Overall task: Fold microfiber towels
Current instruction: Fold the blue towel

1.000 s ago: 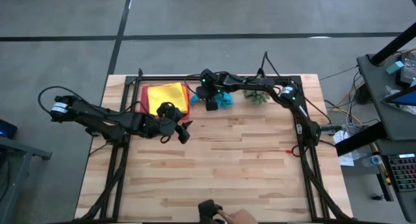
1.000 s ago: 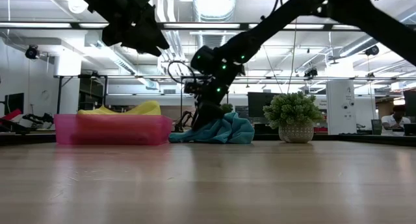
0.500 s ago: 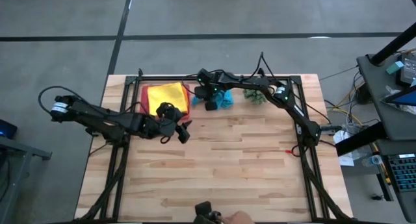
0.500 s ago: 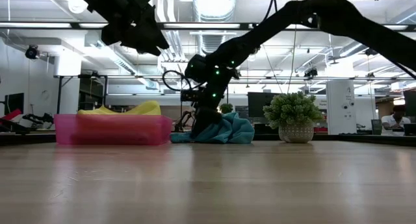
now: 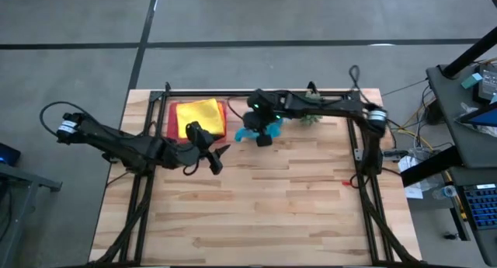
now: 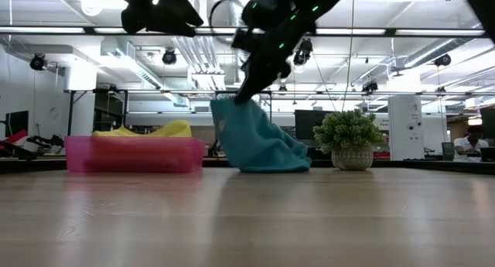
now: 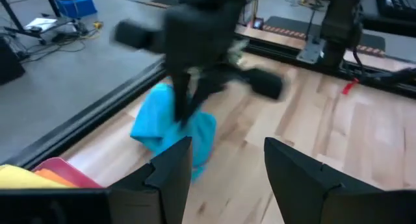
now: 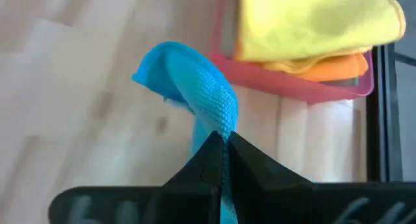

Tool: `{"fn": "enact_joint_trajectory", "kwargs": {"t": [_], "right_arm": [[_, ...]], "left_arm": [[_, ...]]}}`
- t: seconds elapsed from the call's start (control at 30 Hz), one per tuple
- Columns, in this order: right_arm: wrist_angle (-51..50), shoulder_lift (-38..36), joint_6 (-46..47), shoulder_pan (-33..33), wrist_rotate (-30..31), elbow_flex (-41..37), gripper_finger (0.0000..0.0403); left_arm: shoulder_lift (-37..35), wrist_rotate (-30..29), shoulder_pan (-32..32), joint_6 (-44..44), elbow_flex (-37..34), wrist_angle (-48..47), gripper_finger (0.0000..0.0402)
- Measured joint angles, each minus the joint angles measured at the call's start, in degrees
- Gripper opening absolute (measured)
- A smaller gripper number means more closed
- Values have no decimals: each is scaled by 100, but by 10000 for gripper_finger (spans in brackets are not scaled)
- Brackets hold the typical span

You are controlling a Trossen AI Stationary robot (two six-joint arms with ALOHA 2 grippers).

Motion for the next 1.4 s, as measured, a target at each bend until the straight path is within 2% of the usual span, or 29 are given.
{"fn": "enact_joint_trajectory", "kwargs": {"t": [0.17, 0.37, 0.57, 0.73, 0.97, 1.13, 1.27, 1.4], "right_arm": [[815, -1051, 452, 481, 11, -1286, 9], [2739, -2038, 1216, 1259, 109, -2845, 9], [4379, -2401, 1996, 2053, 1640, -3860, 9], [4771, -2324, 2408, 2557, 2810, -4105, 9], [4959, -2121, 2591, 2931, 3413, -4199, 9], [4953, -2113, 2989, 3093, 3826, -4248, 8], [4955, -2113, 3056, 3121, 3908, -4260, 8], [4958, -2106, 3034, 3117, 3913, -4260, 8]], "left_arm": [[179, 47, -149, -146, -117, 195, 176], [798, 61, -423, -169, -193, 769, 176], [1336, 171, -727, -177, -182, 1423, 176], [1644, 277, -969, -244, -182, 2120, 176], [2335, 149, -1027, -470, -175, 2552, 176], [2760, 44, -1027, -320, -99, 2890, 170], [2826, 41, -1010, -129, -29, 2894, 136], [2806, 42, -1003, 218, -7, 2905, 71]]}}
